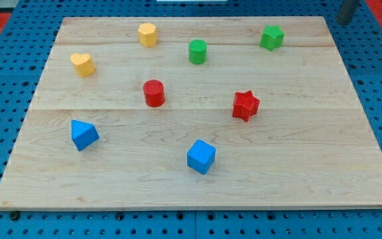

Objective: Move the red star diagonally to the bottom right side of the red circle

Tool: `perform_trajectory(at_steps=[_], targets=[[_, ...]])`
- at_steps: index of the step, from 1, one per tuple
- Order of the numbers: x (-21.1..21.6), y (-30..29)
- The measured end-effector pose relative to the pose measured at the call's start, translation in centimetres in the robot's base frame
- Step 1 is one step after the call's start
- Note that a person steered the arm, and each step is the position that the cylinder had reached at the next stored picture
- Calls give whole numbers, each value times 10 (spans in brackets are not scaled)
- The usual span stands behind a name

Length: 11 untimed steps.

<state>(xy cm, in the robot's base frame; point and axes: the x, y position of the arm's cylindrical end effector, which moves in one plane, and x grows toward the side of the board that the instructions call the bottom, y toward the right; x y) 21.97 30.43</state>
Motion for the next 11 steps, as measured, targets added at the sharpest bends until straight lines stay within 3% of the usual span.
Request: perform_trajectory(at_steps=[3,5,7,11], targets=[[210,-81],[225,-129],[226,-239],[259,-213]])
